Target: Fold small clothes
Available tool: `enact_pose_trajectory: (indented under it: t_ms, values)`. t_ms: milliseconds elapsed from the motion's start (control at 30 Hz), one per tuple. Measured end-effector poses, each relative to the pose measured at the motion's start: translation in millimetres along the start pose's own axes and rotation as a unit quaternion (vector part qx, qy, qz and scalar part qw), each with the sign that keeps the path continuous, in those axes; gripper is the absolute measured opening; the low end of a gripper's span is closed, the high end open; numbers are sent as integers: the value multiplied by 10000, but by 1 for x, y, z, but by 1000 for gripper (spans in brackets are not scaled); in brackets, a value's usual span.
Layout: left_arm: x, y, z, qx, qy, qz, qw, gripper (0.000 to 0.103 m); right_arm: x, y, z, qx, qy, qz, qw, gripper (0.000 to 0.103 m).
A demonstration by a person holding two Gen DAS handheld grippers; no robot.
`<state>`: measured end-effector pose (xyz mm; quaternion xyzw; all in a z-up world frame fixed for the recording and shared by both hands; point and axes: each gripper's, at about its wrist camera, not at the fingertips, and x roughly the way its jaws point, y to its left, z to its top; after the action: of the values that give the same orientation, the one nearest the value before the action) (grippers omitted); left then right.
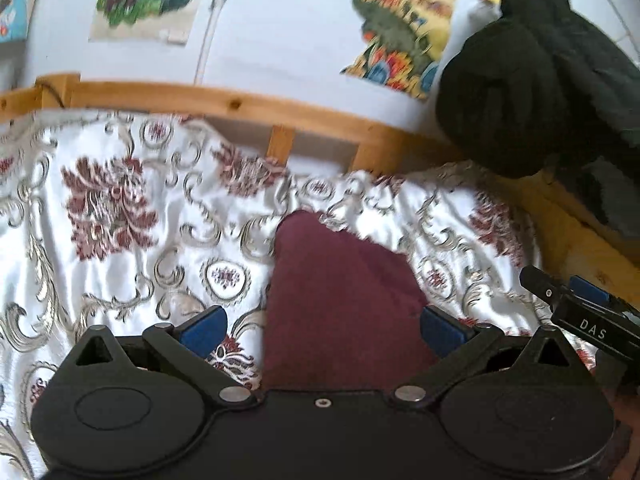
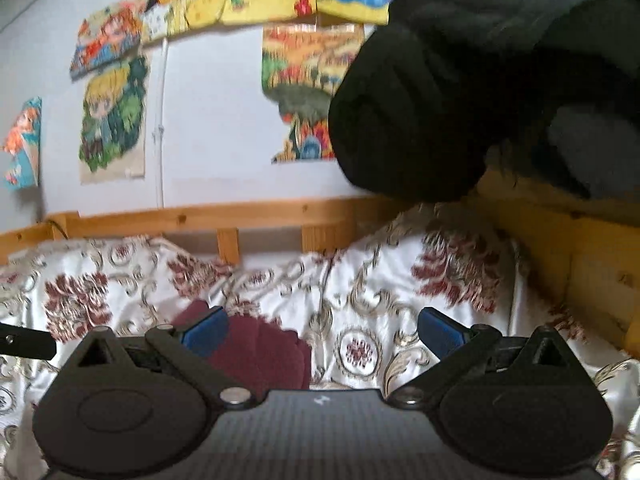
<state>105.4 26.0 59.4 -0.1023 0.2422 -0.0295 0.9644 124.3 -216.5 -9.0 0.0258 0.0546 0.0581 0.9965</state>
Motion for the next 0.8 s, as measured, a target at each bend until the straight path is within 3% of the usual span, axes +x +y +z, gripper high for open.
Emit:
enact_pose_trajectory:
  t_ms: [200, 333, 600, 800]
  values:
    - [-40, -12, 1, 202, -325, -87, 9992, 102, -52, -3, 2, 441, -380, -44, 9983, 102]
    - [-62, -18, -2, 220, -415, -215, 9987, 102, -75, 1, 3, 291, -499, -5, 9983, 102]
    - [-94, -24, -15, 454, -508, -406, 9969, 102, -110, 3, -2, 512, -429, -81, 9977, 103]
    - [-105, -16, -25, 384, -488, -349, 9975, 102, -138, 9, -10, 644, -440, -74, 9969, 103]
